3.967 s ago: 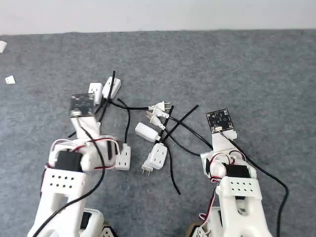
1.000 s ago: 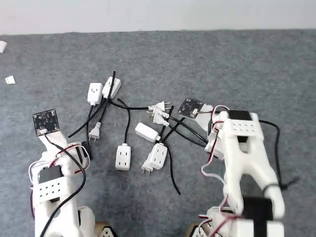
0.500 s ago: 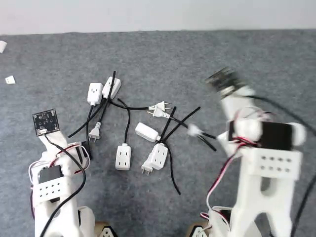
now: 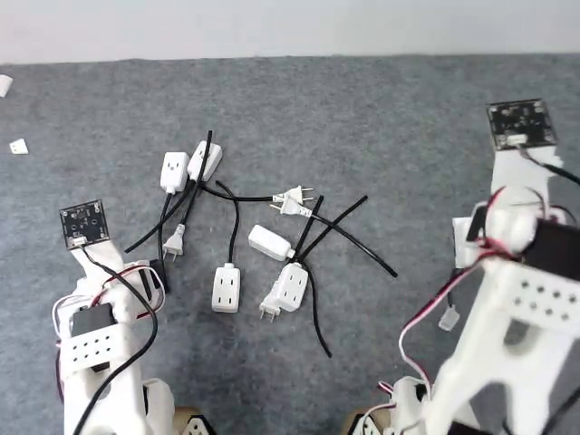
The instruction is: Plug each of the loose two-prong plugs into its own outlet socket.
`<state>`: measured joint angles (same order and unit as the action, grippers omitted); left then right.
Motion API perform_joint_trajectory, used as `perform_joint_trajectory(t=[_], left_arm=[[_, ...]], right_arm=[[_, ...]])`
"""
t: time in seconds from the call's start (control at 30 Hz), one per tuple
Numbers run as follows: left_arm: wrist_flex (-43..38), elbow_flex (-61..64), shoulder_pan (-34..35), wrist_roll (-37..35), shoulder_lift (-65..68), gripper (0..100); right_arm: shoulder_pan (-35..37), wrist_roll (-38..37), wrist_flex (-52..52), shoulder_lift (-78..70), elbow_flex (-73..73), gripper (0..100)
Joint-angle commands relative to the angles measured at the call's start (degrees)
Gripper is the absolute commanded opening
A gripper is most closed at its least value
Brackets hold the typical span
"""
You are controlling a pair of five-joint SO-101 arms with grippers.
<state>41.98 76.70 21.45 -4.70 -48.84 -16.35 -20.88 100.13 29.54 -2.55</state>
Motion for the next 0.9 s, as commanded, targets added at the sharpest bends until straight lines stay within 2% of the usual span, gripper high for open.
perform_joint_trajectory(t=[0.0, 0.2, 0.43, 0.5, 0.7, 0.87], left_arm=[[-1.32, -0.31, -0.53, 0.35, -0.97, 22], [-1.32, -0.31, -0.53, 0.35, -0.97, 22], [-1.49, -0.31, -0.53, 0.35, -0.97, 22], [-1.58, -0.31, -0.53, 0.35, -0.97, 22], [-1.58, -0.31, -0.53, 0.35, -0.97, 22], [-1.58, -0.31, -0.53, 0.35, -0.97, 22]], right_arm=[[1.98, 0.70, -4.26, -5.49, -0.97, 0.9], [2.42, 3.87, -22.46, -14.99, -5.45, 0.9], [2.86, 5.27, -34.15, -27.12, -5.71, 1.3], [2.86, 3.60, -35.74, -29.23, -5.71, 3.0], [3.91, 0.53, -37.67, -32.66, -5.71, 19.5], [3.74, 0.70, -34.77, -29.85, -5.71, 15.7]])
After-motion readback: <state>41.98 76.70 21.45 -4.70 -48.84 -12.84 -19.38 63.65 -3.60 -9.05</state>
